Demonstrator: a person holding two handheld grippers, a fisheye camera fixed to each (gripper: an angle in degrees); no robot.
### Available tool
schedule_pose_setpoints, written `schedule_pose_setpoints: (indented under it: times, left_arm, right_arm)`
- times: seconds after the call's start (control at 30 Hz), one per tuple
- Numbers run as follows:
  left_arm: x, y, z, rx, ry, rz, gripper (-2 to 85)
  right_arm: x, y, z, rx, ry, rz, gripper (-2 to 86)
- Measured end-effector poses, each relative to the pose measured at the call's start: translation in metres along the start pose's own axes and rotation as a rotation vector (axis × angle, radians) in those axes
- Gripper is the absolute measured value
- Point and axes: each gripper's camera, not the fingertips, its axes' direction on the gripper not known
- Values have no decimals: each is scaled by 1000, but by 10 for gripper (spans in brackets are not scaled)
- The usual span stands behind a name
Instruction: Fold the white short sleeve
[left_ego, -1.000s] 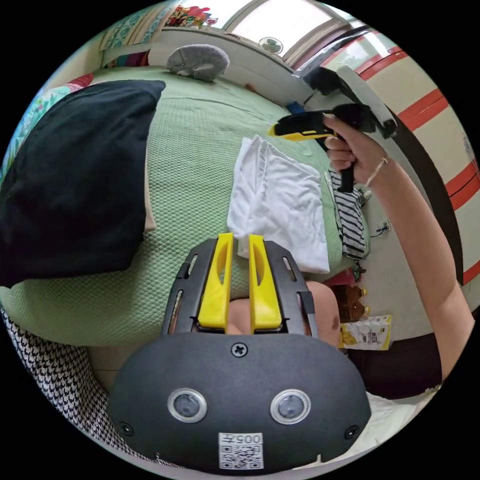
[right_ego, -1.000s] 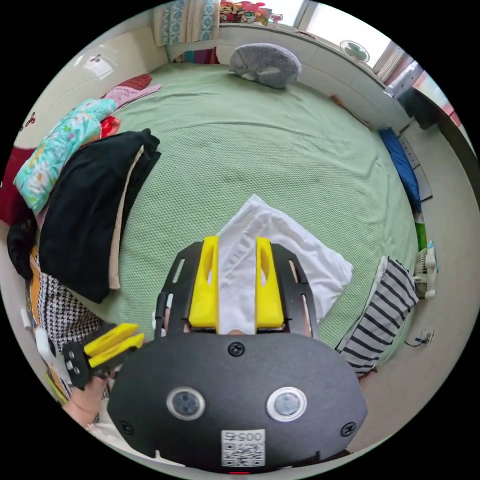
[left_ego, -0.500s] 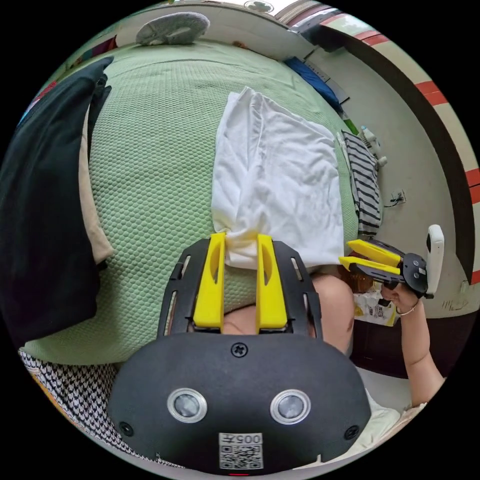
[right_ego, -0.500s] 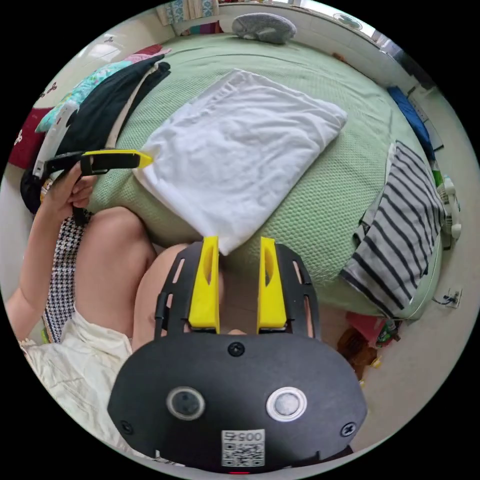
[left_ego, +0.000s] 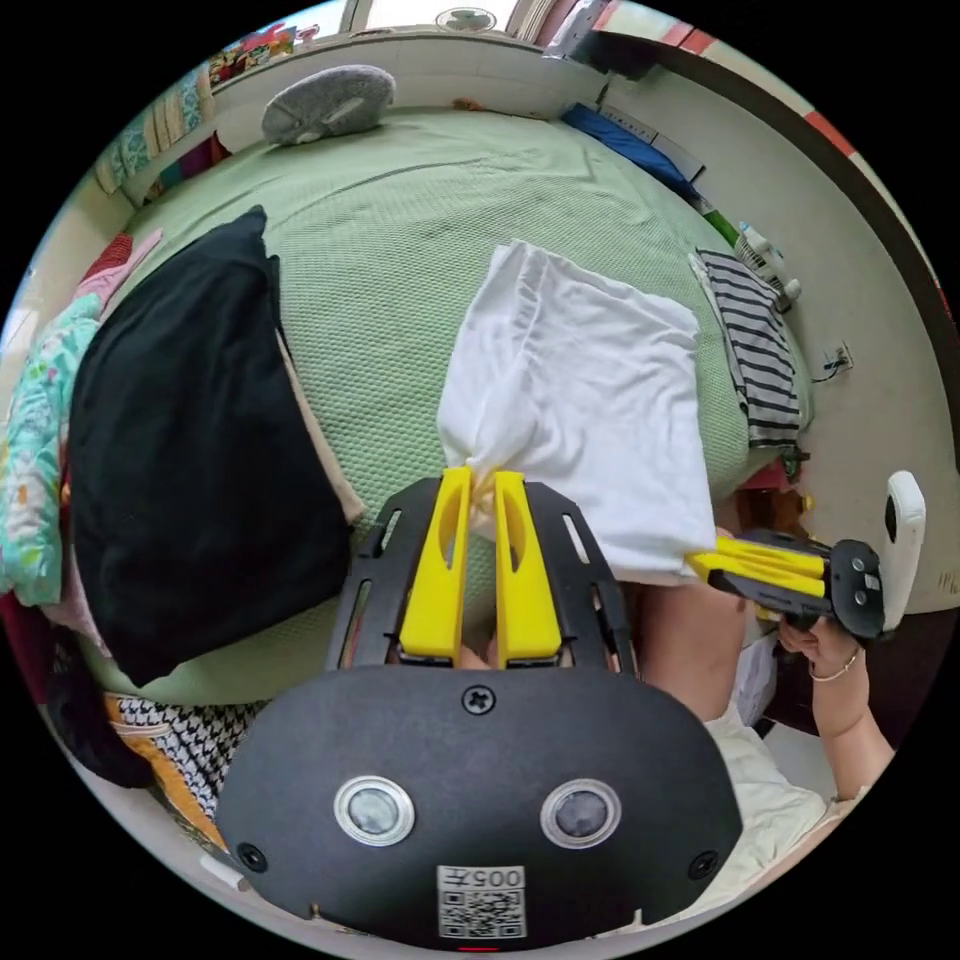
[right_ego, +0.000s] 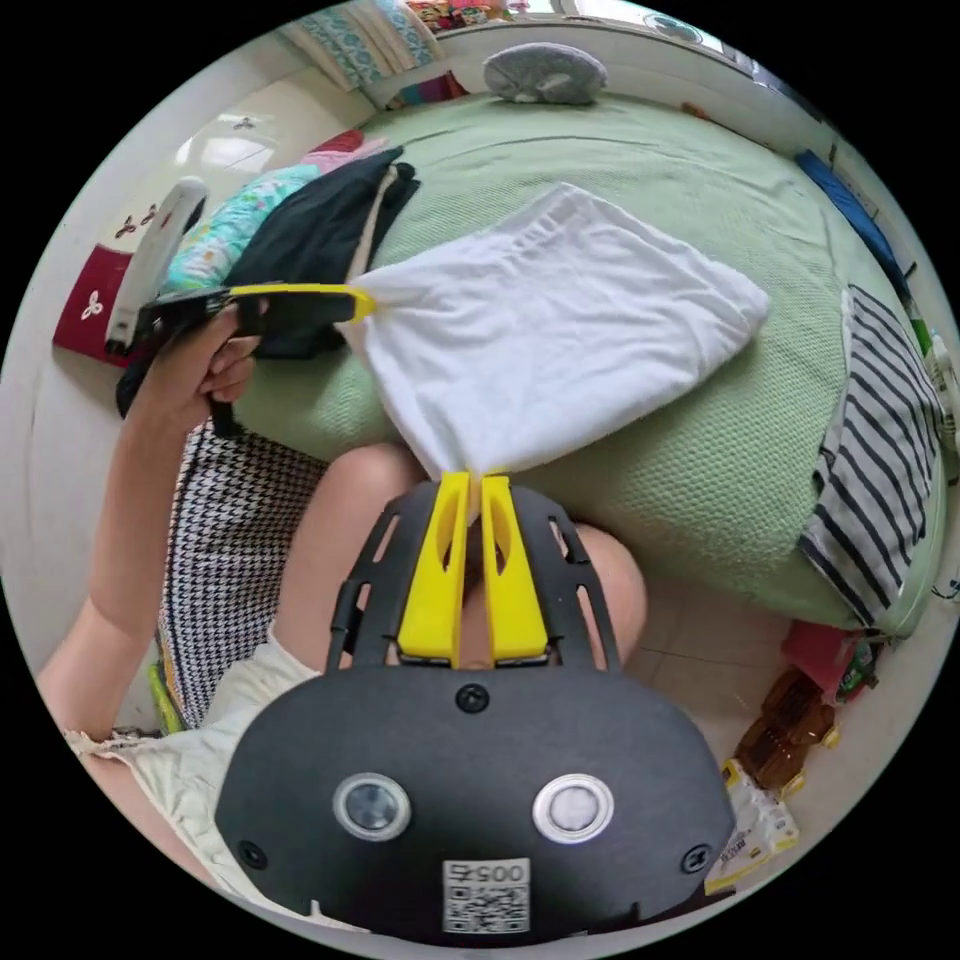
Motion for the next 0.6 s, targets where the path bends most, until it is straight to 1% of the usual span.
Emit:
schedule_pose_setpoints:
  times: [0.13,0.27,0.37,0.5,0.6]
  left_arm:
    - [-23,10,-6,-26,-32,-70,63]
    - [-43,32,-21,42,-23,-147,82]
    - [-51,51,-32,85,-45,-155,90]
    - [-48,67,-23,85,54,-124,104]
    - [-41,69,0,48,67,-111,116]
  right_arm:
    - [-42,12,9,16,-116,-110,40]
    - [-31,30,-10,114,-123,-149,67]
    - [7,44,-30,188,-45,-89,89]
    - [71,55,-46,276,71,85,103]
    - [101,56,-42,279,139,199,107]
